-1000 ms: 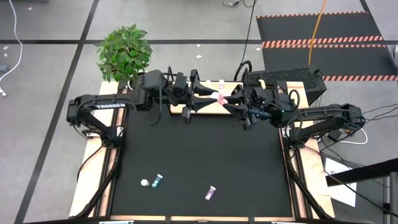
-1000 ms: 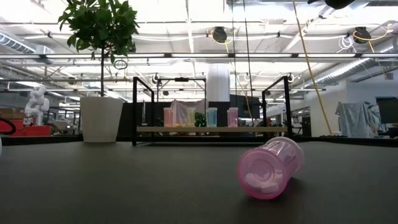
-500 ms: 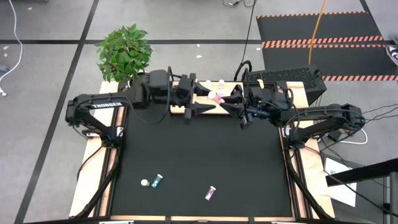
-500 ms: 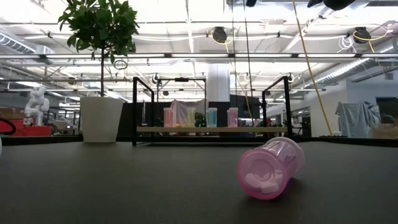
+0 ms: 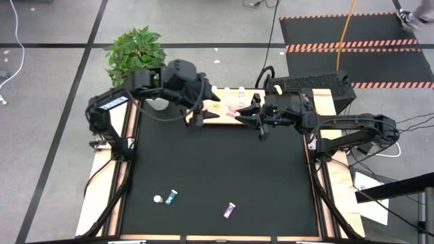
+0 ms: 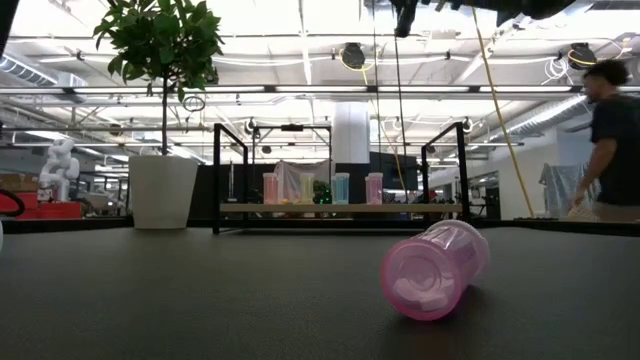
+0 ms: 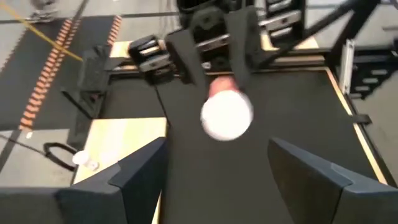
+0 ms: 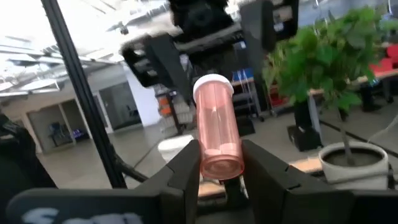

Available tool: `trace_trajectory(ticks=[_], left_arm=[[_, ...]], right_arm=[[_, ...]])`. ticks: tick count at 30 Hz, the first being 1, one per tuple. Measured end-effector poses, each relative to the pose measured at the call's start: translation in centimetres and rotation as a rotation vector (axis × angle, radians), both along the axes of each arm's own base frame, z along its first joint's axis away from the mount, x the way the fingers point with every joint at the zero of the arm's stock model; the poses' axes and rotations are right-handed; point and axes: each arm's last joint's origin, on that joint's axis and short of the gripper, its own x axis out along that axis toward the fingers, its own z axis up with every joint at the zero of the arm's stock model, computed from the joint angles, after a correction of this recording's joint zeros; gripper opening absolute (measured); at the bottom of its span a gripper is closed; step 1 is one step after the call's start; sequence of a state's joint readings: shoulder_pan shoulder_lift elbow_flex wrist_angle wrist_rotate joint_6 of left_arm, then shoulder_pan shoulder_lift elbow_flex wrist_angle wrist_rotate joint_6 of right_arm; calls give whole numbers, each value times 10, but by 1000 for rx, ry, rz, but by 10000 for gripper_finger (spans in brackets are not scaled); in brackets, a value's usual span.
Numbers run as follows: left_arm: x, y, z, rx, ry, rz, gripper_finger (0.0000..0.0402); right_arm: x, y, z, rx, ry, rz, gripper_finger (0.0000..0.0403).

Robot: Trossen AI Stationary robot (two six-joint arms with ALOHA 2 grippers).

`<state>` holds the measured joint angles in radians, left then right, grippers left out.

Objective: Pick and place medicine bottles onto shelf by color
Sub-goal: Put the pink pill bottle on the shelf aligned with the other pink pill bottles

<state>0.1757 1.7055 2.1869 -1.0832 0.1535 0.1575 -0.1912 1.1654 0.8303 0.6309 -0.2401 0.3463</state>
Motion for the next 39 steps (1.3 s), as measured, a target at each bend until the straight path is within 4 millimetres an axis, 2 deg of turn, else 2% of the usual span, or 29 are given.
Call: trace_trajectory(ticks=[5, 14, 18, 21, 39], left_arm=[[13, 2, -16, 26, 73, -73, 275], [16, 0, -14, 23, 25, -176, 252], [28, 2, -21, 6, 7, -171, 235], [38, 4, -27, 11, -21, -169, 229], [41, 11, -32, 28, -3, -166, 227]], right_arm=[[-1, 0, -12, -14, 43, -6, 95], [-9, 1, -38, 62, -9, -16, 95], [-10, 1, -43, 64, 7, -17, 96], [-10, 1, -44, 66, 16, -17, 96], [-11, 2, -39, 76, -40, -7, 96]])
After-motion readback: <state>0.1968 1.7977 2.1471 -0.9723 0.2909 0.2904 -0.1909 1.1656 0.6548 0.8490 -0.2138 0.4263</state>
